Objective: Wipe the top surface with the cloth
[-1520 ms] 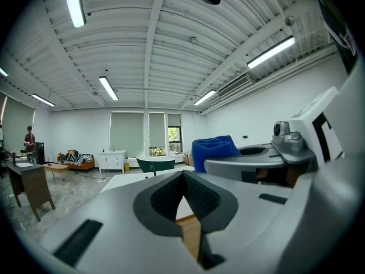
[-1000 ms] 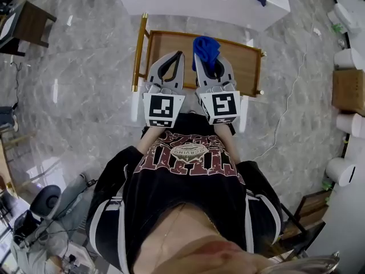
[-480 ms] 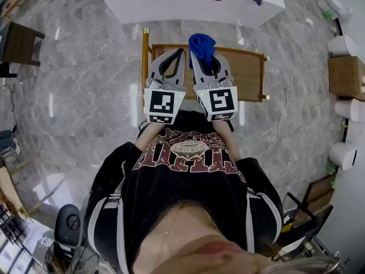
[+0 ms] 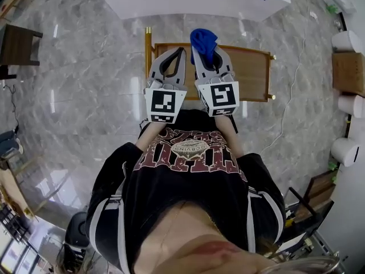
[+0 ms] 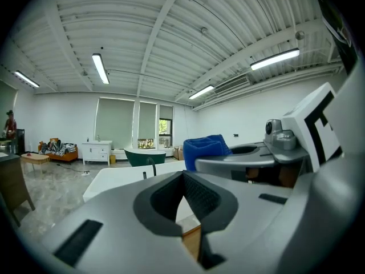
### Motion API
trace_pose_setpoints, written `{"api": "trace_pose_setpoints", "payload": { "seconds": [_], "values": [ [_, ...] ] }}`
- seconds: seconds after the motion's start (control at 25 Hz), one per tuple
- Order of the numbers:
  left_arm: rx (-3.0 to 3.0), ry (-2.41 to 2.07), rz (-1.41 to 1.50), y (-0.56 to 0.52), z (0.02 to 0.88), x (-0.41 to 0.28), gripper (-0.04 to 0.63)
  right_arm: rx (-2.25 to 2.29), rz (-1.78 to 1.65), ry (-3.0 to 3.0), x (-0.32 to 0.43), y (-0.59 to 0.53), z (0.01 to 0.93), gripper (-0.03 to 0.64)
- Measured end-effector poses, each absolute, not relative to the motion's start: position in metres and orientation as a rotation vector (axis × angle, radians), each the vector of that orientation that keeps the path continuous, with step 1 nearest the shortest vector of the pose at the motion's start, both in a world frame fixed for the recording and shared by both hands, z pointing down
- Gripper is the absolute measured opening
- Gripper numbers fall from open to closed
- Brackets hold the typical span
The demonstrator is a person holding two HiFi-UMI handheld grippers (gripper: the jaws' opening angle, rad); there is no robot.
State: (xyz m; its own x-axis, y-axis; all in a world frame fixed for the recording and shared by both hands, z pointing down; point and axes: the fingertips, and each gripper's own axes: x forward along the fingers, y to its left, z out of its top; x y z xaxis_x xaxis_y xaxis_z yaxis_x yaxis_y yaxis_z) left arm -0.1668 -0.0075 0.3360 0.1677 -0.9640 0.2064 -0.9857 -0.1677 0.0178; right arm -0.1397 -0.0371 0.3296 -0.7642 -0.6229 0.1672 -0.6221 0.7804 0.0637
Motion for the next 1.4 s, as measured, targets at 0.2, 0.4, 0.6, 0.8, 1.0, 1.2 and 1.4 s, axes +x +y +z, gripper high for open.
{"api": "trace_pose_setpoints", "payload": {
  "seconds": [0.2,0.4,0.6,0.8,1.0,1.2,1.4],
  "values": [
    [2.181,-1.998,0.249,-0.027,0.351,-0.157,0.049,0.857,0.006,-2.823,-0.134,-0.059,0.341,0.064],
    [2.072,-2.073,0.254,-0.034,0.366,-0.141,0.049,0.738,0.038,-2.848,-0.12,-0.07,0.357,0.064],
    [2.004,-2.105,0.295,-0.035,0.386,-0.142,0.049,0.681,0.09,-2.849,-0.12,-0.075,0.379,0.064],
    [1.955,-2.094,0.328,-0.031,0.404,-0.156,0.049,0.629,0.143,-2.828,-0.138,-0.07,0.402,0.064],
    [1.92,-2.069,0.336,-0.029,0.43,-0.171,0.049,0.586,0.165,-2.796,-0.16,-0.068,0.426,0.064],
    [1.874,-2.052,0.345,-0.024,0.457,-0.185,0.049,0.558,0.191,-2.741,-0.176,-0.067,0.456,0.064],
    [1.798,-2.041,0.357,-0.016,0.493,-0.201,0.049,0.506,0.231,-2.684,-0.192,-0.06,0.494,0.064]
  ]
}}
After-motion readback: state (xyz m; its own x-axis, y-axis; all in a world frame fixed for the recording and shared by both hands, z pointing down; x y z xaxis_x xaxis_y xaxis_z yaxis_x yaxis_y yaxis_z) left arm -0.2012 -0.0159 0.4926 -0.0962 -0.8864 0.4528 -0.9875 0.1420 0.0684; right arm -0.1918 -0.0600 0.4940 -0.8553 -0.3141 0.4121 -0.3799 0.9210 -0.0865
